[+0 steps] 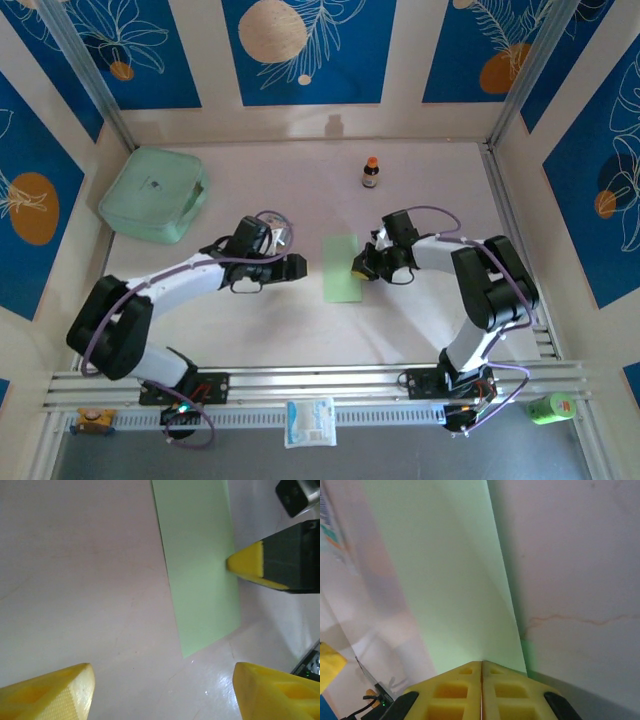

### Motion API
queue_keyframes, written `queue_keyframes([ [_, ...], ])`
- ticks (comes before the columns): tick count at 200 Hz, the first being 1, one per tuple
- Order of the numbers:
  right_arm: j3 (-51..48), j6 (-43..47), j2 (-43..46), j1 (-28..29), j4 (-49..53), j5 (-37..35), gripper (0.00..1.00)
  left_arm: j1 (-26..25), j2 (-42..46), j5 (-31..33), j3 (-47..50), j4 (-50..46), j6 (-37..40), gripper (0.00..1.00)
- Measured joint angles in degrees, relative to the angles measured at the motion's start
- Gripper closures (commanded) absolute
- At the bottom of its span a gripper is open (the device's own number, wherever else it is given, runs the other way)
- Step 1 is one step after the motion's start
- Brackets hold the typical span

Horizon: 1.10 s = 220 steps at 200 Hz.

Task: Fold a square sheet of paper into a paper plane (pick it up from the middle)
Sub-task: Turn over the paper at the center of the table, then third fold the triangle at the center of the table.

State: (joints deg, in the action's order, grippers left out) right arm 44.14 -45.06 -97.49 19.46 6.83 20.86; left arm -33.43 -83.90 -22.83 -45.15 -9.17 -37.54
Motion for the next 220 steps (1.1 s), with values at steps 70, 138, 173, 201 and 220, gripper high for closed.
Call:
queue_keyframes([
  [70,-3.4,-1.2,0.3,0.0,-3.3,2.5,0.92,-1.5,-10.2,-5.0,-3.8,5.9,-5.3,0.38],
  [138,-6.4,-3.4,2.0,0.3,-6.2,2.9,0.92,-4.3,-18.7,-7.2,-6.4,9.3,-10.1,0.50],
  [173,-6.4,-3.7,2.0,0.3,-6.2,2.6,0.93,-5.5,-20.2,-7.2,-7.8,9.7,-11.3,0.55],
  [201,-6.4,-4.1,2.0,0.3,-6.2,2.5,0.93,-6.2,-21.6,-7.2,-9.0,9.5,-11.8,0.57],
  [220,-6.4,-4.1,2.1,0.3,-6.2,2.5,0.93,-6.3,-21.9,-7.2,-9.5,9.1,-12.0,0.58],
])
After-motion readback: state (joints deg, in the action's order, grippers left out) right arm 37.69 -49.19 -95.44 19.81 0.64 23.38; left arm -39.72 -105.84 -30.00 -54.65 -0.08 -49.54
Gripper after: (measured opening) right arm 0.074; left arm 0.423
